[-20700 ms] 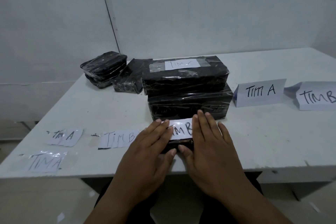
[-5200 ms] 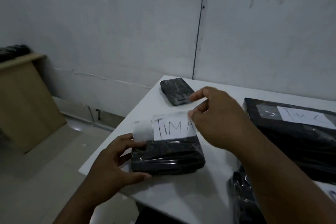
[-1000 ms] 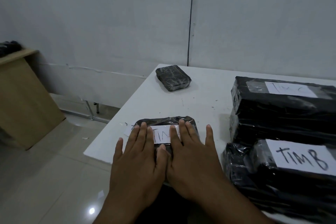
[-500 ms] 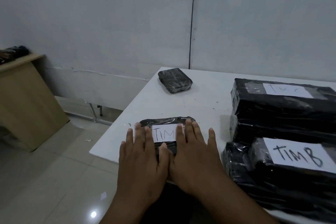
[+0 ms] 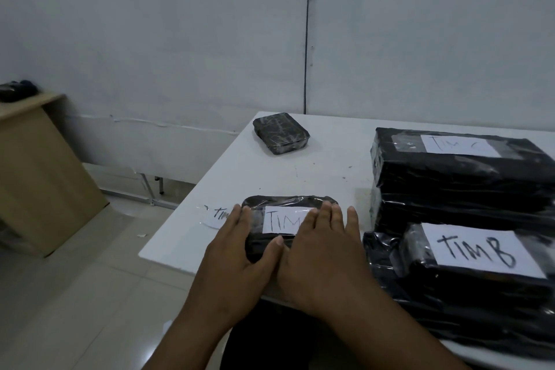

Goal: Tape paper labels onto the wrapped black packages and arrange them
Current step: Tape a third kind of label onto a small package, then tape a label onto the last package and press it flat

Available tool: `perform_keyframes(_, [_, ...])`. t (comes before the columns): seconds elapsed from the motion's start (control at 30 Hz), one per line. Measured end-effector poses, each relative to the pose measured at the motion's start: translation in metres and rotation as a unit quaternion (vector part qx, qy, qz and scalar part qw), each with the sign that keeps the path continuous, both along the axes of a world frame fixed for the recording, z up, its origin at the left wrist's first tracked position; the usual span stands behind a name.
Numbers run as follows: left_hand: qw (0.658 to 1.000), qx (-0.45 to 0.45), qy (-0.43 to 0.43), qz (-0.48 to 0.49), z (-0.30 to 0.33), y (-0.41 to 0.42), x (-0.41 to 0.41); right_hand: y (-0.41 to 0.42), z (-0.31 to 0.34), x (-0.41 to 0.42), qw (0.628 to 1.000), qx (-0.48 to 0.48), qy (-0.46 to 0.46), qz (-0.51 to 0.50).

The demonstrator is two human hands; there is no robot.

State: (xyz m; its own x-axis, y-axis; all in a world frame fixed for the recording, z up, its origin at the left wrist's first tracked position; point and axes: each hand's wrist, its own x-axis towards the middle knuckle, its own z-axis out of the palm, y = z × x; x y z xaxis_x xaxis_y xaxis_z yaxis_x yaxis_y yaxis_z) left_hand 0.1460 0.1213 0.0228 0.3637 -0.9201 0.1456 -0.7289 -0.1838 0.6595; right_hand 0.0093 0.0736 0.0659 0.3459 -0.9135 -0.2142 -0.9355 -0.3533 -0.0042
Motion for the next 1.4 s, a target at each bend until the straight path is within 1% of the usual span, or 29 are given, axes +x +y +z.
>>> perform_keyframes(0.13, [0.999, -0.021, 0.014, -0.027, 0.000, -0.006, -0.003, -0.004, 0.000, -0.004, 1.000, 0.013, -0.015, -0.013])
perform_keyframes(0.23, [0.996, -0.063, 0.049, -0.033, 0.002, -0.007, 0.003, -0.007, 0.003, -0.003, 1.000, 0.014, 0.008, -0.015])
perform_keyframes(0.3, [0.992, -0.103, 0.074, -0.020, 0.004, -0.008, 0.013, -0.008, 0.007, -0.001, 0.999, 0.013, 0.033, -0.018])
perform_keyframes(0.33, [0.989, -0.124, 0.074, -0.007, 0.004, -0.010, 0.019, -0.008, 0.009, -0.001, 0.999, 0.014, 0.044, -0.022])
perform_keyframes(0.4, [0.990, -0.139, 0.032, 0.019, 0.003, -0.018, 0.038, -0.008, 0.015, -0.001, 0.997, 0.021, 0.064, -0.029])
perform_keyframes(0.43, [0.992, -0.126, -0.002, 0.026, 0.001, -0.023, 0.050, -0.007, 0.017, -0.001, 0.997, 0.023, 0.073, -0.028])
perform_keyframes(0.5, [0.996, -0.064, -0.060, 0.025, -0.006, -0.035, 0.076, -0.007, 0.020, 0.000, 0.996, 0.018, 0.086, -0.018])
perform_keyframes(0.57, [0.996, 0.015, -0.083, 0.012, -0.009, -0.044, 0.097, -0.009, 0.020, 0.004, 0.997, 0.001, 0.083, 0.000])
perform_keyframes(0.63, [0.990, 0.071, -0.119, -0.009, -0.011, -0.053, 0.107, -0.013, 0.018, 0.010, 0.998, -0.015, 0.044, 0.034])
perform_keyframes(0.73, [0.985, 0.080, -0.150, -0.020, -0.010, -0.063, 0.111, -0.019, 0.017, 0.020, 0.994, -0.031, -0.056, 0.089])
perform_keyframes(0.8, [0.986, 0.070, -0.147, -0.026, -0.010, -0.069, 0.115, -0.024, 0.016, 0.027, 0.988, -0.039, -0.099, 0.112])
perform_keyframes(0.87, [0.987, 0.076, -0.139, -0.038, -0.009, -0.074, 0.119, -0.029, 0.013, 0.030, 0.986, -0.029, -0.108, 0.122])
perform_keyframes(0.97, [0.987, 0.063, -0.140, -0.050, -0.009, -0.080, 0.120, -0.033, 0.006, 0.028, 0.993, -0.002, -0.083, 0.089])
perform_keyframes(1.13, [0.990, 0.034, -0.126, -0.055, -0.010, -0.084, 0.118, -0.033, 0.004, 0.026, 0.994, -0.010, -0.100, 0.038])
perform_keyframes(1.4, [0.991, 0.052, -0.019, -0.121, 0.002, -0.077, 0.133, -0.040, 0.009, 0.022, 0.992, -0.001, -0.119, 0.034])
